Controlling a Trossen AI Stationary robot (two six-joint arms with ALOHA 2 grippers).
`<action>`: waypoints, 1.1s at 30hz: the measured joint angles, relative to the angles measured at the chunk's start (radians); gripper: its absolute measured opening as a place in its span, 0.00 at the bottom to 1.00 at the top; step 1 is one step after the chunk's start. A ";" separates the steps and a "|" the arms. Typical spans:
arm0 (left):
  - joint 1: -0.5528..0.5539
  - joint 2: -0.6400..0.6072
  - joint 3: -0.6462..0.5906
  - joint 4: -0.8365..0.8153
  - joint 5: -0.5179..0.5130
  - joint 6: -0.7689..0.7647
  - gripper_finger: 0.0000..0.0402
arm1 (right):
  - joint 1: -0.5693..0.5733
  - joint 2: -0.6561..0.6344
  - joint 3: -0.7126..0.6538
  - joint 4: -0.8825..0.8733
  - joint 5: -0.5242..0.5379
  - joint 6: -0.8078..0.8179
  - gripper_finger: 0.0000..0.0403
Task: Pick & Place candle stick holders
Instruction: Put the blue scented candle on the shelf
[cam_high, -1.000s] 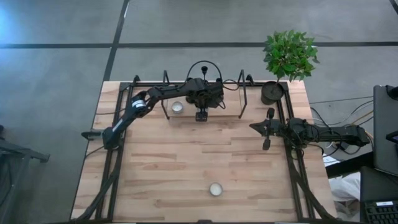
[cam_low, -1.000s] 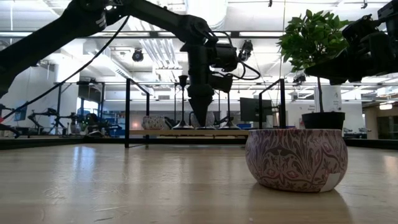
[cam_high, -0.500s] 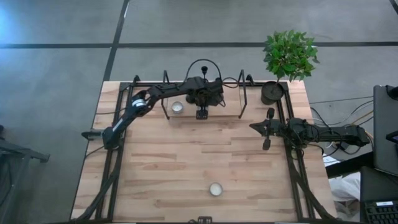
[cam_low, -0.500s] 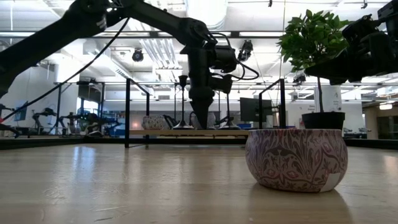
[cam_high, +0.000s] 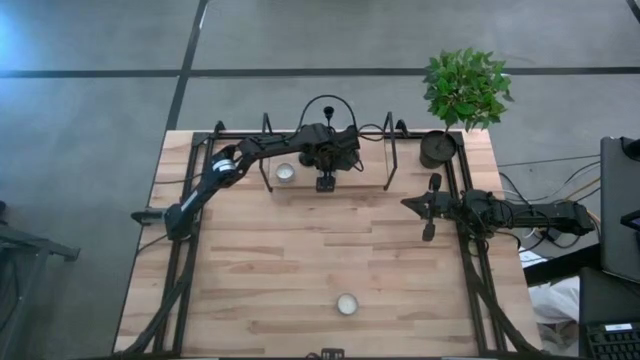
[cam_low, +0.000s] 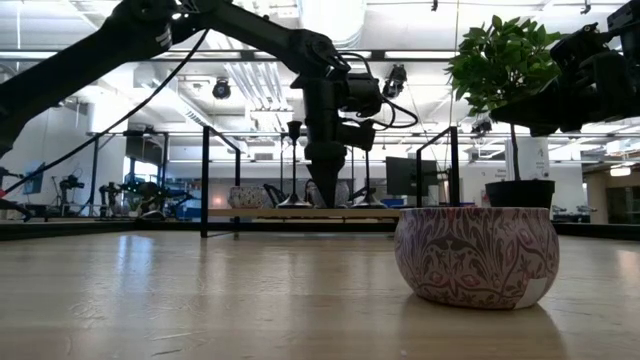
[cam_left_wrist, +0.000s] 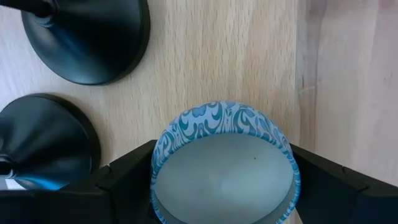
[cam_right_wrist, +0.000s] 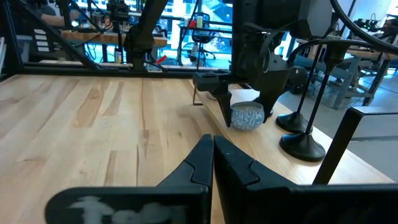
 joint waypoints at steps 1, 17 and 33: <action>0.000 0.001 0.000 0.002 0.000 0.000 0.78 | 0.000 0.000 0.000 0.000 0.000 0.000 0.02; -0.004 0.007 0.000 -0.026 0.000 -0.008 0.78 | 0.000 0.000 0.000 0.000 0.000 0.000 0.02; -0.004 0.009 0.000 -0.024 -0.002 -0.015 0.94 | 0.000 0.000 0.000 0.000 0.000 0.000 0.02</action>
